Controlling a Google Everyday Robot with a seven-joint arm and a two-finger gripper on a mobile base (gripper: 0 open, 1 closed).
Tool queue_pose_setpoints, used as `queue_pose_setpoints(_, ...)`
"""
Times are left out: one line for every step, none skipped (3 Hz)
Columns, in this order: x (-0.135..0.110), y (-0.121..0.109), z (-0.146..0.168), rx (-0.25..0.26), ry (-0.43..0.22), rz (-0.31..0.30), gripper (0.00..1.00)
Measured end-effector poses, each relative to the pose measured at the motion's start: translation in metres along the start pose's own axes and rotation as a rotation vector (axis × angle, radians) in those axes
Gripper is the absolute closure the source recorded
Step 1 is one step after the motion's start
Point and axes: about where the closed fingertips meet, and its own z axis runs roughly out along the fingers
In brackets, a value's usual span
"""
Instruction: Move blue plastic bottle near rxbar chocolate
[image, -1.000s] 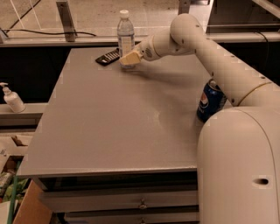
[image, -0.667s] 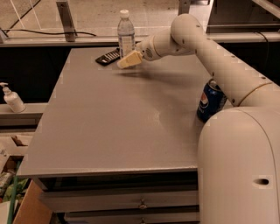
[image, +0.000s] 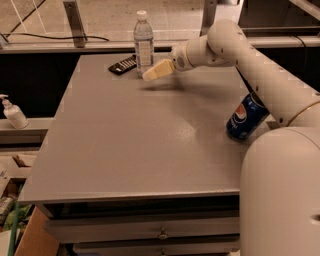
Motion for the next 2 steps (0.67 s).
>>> queue_pose_setpoints(0.0, -0.016, -0.036, 0.064, -0.014, 0.006, 0.0)
queue_pose_setpoints(-0.012, -0.029, -0.064, 0.113, -0.05, 0.0, 0.0)
